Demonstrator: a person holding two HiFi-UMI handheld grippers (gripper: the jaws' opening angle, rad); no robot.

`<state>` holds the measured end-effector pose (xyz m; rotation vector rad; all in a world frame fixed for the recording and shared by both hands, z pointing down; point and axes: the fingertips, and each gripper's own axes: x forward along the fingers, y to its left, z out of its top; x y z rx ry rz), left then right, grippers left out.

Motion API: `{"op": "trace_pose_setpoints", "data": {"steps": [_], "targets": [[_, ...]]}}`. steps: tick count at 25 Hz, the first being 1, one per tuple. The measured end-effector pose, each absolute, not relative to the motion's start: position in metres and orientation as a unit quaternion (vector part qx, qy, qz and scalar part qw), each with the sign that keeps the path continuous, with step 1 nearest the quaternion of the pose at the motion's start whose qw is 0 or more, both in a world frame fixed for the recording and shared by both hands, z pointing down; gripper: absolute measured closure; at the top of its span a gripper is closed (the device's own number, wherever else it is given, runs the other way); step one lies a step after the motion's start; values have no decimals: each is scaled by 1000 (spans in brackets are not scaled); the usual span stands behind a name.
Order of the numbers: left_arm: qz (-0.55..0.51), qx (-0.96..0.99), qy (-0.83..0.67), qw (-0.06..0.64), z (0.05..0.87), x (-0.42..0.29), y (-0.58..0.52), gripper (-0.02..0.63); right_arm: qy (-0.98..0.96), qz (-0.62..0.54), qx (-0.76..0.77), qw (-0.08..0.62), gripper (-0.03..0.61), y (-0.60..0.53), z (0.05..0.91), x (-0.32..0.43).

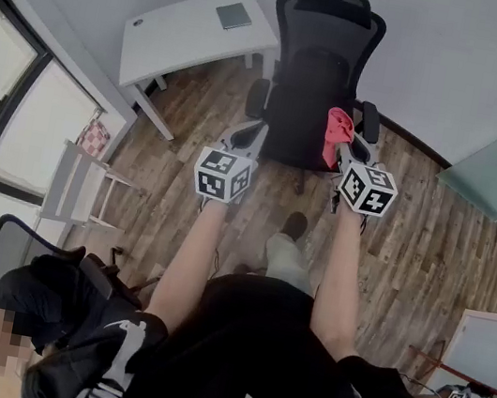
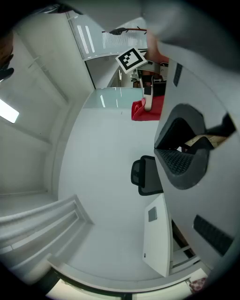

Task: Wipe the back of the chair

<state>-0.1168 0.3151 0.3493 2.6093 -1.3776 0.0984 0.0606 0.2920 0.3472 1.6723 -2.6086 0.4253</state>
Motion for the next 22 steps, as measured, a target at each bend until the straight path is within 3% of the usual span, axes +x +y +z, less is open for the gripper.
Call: {"op": "trace_pose_setpoints", "data": {"steps": [10,22], "targets": [[26,875,-472,99,353,-120,326,588,-828,136,544,-2,508,304,355,69],[37,872,-478,96,353,-119,233,588,-820,149,553,-14,505,207,360,85]]}}
